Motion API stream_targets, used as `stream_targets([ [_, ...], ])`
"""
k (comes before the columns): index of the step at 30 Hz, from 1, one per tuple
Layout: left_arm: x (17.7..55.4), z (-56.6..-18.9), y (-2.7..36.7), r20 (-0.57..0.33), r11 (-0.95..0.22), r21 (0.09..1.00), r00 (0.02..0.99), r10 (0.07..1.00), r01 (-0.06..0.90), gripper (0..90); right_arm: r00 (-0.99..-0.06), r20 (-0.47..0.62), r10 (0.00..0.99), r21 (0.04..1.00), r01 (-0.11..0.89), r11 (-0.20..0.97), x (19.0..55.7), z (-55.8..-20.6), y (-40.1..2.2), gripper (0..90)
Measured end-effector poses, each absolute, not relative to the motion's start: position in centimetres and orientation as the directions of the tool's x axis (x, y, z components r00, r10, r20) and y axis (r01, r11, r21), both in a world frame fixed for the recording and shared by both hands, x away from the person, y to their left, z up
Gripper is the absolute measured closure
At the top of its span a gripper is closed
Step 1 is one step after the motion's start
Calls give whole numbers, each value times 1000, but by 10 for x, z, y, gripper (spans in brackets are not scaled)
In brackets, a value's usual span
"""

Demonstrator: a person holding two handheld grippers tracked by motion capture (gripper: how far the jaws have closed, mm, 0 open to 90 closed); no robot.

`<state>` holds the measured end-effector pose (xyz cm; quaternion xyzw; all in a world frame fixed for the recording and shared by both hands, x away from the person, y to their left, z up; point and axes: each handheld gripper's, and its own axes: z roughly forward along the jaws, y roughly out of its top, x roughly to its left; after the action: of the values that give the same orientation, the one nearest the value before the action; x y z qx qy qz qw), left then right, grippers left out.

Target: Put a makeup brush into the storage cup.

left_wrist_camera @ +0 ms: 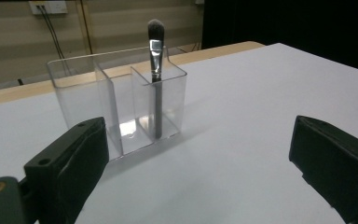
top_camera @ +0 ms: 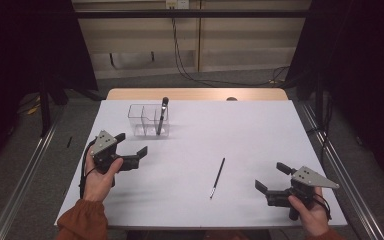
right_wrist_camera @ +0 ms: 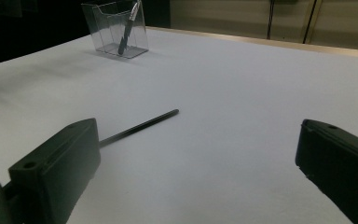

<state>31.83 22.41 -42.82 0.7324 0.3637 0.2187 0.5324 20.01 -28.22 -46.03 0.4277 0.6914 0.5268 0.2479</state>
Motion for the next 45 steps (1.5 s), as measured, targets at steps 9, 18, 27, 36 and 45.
stream_targets([
  [9, 296, -435, 233, -78, -152, 940, 630, 773, 304, 48, -509, 108, 854, 939, 334, 80, 201, -461, -282, 0],
  [18, 280, -438, 237, -79, -143, 943, 616, 784, 302, 47, -504, 109, 857, 938, 337, 79, 202, -461, -282, 0],
  [27, 265, -442, 241, -69, -146, 944, 611, 789, 295, 36, -496, 106, 862, 937, 339, 80, 203, -461, -282, 0],
  [36, 251, -445, 245, -101, -118, 942, 600, 793, 314, 35, -506, 105, 856, 938, 337, 85, 204, -461, -280, 0],
  [45, 247, -445, 248, -82, -128, 944, 594, 800, 303, 35, -514, 106, 851, 940, 332, 83, 204, -460, -279, 0],
])
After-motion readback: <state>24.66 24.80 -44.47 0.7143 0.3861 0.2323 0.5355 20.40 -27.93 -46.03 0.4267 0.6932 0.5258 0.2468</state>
